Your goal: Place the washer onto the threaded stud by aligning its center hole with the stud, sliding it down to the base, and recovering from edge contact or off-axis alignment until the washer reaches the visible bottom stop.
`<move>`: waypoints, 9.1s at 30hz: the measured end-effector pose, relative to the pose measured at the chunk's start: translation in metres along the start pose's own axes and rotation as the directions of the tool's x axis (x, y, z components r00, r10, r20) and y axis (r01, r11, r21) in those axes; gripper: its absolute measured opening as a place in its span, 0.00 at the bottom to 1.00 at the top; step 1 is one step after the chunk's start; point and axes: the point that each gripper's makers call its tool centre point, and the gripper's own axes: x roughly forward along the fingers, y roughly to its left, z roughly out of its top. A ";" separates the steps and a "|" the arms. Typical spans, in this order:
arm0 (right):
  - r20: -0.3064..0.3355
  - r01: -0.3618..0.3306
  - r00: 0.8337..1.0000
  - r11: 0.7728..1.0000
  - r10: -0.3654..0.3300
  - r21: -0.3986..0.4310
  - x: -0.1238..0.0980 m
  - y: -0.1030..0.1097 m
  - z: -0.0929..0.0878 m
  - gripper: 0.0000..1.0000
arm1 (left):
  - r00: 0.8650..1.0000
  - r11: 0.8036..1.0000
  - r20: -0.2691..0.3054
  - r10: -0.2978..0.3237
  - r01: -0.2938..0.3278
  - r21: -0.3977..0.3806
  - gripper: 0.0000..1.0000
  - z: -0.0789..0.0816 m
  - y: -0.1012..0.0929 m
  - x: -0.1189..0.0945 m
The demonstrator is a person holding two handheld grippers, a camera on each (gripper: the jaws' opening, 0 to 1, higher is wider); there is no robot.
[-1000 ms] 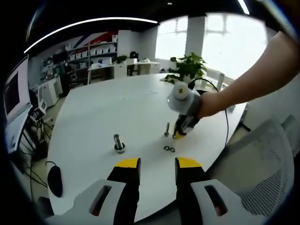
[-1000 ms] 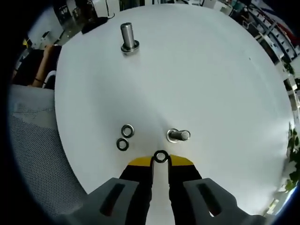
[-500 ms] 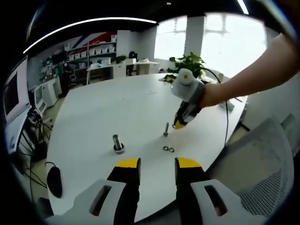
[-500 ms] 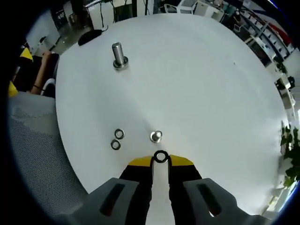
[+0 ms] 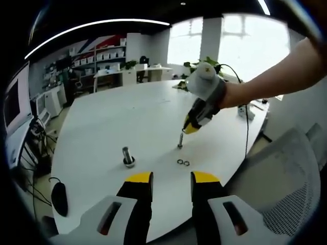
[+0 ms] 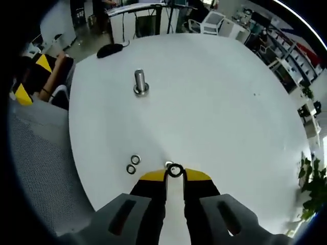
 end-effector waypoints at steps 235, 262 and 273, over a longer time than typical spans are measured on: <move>-0.054 0.018 0.998 1.000 -0.017 0.015 -0.008 -0.005 -0.016 0.14 | 0.998 1.000 -0.061 0.014 -0.014 0.012 0.26 -0.011 0.003 0.002; -0.082 -0.017 0.997 0.998 0.013 -0.053 -0.004 -0.010 -0.002 0.14 | 0.998 1.000 -0.056 0.024 -0.024 0.008 0.26 -0.011 0.006 0.002; -0.087 -0.035 0.996 0.997 0.029 -0.066 -0.006 -0.007 0.000 0.14 | 0.998 1.000 -0.057 0.024 -0.024 0.007 0.25 -0.011 0.006 0.002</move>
